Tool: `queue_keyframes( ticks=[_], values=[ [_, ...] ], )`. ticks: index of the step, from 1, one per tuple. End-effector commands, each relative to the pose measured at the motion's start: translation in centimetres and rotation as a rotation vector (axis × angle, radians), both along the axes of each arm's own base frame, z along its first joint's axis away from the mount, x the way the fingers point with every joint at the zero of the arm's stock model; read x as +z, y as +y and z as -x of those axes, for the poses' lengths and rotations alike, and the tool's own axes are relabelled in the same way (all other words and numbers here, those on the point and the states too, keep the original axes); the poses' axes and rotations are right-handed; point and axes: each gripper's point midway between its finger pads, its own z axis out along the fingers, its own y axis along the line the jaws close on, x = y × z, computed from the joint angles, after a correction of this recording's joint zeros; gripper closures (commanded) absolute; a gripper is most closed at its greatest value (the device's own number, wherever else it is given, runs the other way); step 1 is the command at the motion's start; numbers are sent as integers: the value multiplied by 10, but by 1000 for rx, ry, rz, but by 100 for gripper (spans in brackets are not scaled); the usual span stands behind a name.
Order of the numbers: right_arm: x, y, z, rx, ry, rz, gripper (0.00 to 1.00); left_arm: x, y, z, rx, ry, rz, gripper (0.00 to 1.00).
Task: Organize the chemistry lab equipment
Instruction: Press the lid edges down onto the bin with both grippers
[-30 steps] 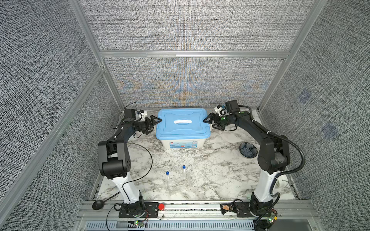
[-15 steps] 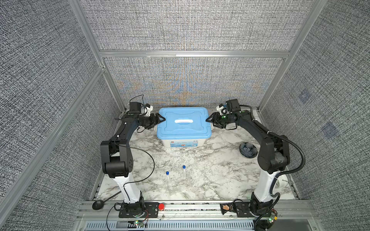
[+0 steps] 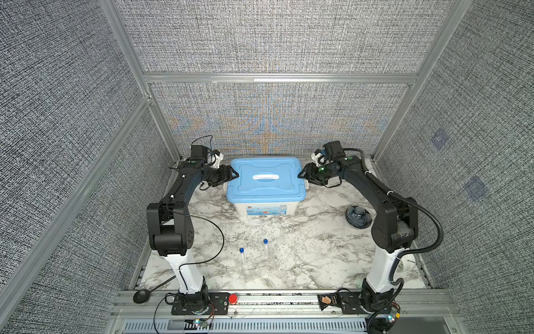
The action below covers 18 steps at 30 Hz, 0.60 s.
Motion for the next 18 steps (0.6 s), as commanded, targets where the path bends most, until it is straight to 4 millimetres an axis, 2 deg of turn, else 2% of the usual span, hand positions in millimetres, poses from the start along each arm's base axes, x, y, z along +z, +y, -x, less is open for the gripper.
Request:
queue_keyframes(
  ticks=[1,9,18],
  values=[
    [6,3,8,29,2,-1,41,8,-1,1,-2,-16,-10,27],
    [15,4,13,66,-45,42,41,11,6,5,24,0,-65,32],
    [11,9,16,88,-45,70,42,17,2,9,15,4,-98,37]
  ],
)
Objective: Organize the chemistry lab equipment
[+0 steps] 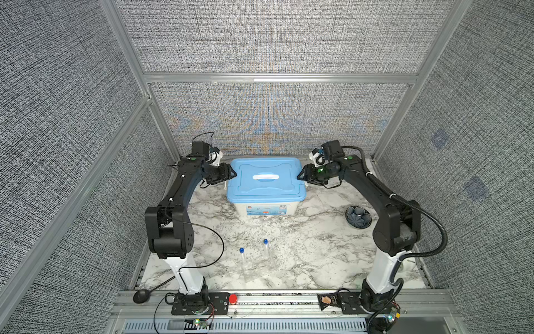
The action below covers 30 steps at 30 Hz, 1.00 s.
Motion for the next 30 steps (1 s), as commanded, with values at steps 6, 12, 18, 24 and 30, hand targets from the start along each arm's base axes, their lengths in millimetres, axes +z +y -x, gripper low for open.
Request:
queue_keyframes(
  ticks=[6,12,18,24,30],
  values=[
    [-1,7,6,37,10,36,46,1,-4,6,-9,16,-11,43],
    [-7,10,9,54,38,54,48,3,-8,8,-25,15,-62,47],
    [-13,10,12,63,40,133,50,0,-20,12,-65,31,-94,50],
    [-17,5,13,58,25,267,51,3,-23,11,-52,38,-103,52],
    [-22,4,16,70,26,337,53,15,-35,8,-47,25,-15,51]
  ],
)
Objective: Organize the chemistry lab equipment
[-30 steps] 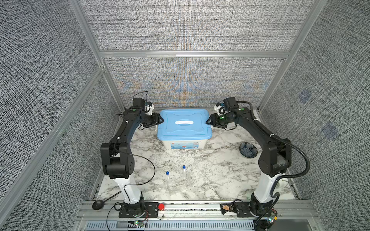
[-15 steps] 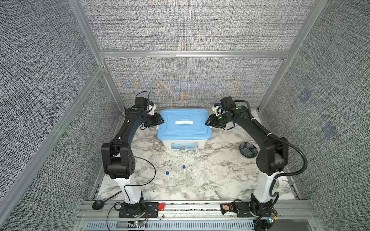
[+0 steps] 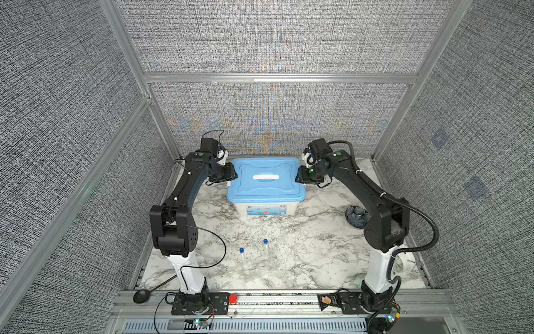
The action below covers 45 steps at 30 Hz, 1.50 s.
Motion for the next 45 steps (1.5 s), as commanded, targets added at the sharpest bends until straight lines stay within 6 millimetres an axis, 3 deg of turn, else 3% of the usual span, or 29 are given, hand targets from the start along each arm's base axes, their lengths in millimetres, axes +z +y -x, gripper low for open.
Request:
queue_keyframes(
  ticks=[1,4,10,14,19,25,27,28,33,35,38,42,45],
  values=[
    [-15,-4,14,24,62,59,53,16,-25,3,-42,-7,134,50],
    [-15,-6,13,18,56,69,53,25,-26,2,-42,-26,150,43],
    [-6,-6,9,14,24,60,52,45,-22,0,-29,-57,158,42],
    [6,-4,4,18,-28,34,43,54,-11,-1,21,-38,214,41],
    [32,-5,-5,-3,-134,-13,33,75,8,-1,63,-80,256,41],
    [81,-18,-5,-17,-336,-49,27,107,35,11,116,-174,206,39],
    [102,-26,-6,-39,-457,-58,21,115,51,14,172,-217,152,32],
    [106,-31,-5,-55,-502,-54,3,117,63,16,245,-226,121,29],
    [128,-57,8,-59,-766,27,1,129,125,33,520,-403,-20,1],
    [126,-68,18,-43,-835,84,1,123,141,40,611,-451,-46,1],
    [116,-83,35,-12,-920,166,1,94,164,48,744,-467,-84,1],
    [82,-123,53,-119,-960,216,1,52,180,64,798,-459,-177,1],
    [47,-157,65,-216,-933,189,1,21,179,73,787,-445,-189,1]
  ],
)
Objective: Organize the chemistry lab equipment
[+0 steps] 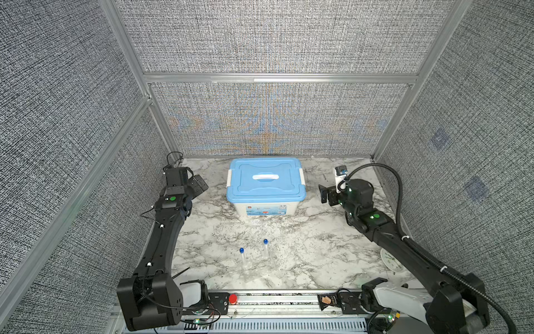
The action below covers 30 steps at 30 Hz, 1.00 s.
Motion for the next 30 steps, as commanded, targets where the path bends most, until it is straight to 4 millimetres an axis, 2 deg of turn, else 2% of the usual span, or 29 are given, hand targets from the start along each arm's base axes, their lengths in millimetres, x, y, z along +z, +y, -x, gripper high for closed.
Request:
queue_keyframes(
  ticks=[1,4,6,8,12,14,17,21,23,25,28,30],
  values=[
    [1,-26,1,-75,-113,-51,1,-4,9,-5,24,-96,-58,1],
    [-32,-43,9,-120,-65,-37,1,-27,4,-1,-77,-101,-159,1],
    [-49,-53,11,-154,-45,-45,1,-49,15,9,-51,-68,-238,1],
    [-61,-60,12,-175,-52,-53,1,-63,16,12,-79,-93,-317,1],
    [-82,-75,11,-226,-69,-71,1,-71,2,18,-167,-228,-382,1],
    [-97,-77,8,-211,-59,-63,1,-78,0,19,-173,-240,-381,1],
    [-99,-77,-2,-180,-123,-37,1,-80,-5,11,-202,-251,-376,1],
    [-126,-84,-10,-215,-74,-49,1,-81,-17,-4,-264,-258,-384,1],
    [-125,-83,-12,-206,-102,-47,1,-81,-23,-7,-303,-269,-409,1],
    [-130,-84,-12,-217,-25,-45,1,-81,-25,-8,-311,-316,-431,1],
    [-129,-84,-20,-217,-57,-40,1,-92,-26,-12,-317,-329,-436,1],
    [-131,-88,-19,-245,-14,-39,1,-96,-26,-14,-312,-337,-436,1]
  ],
)
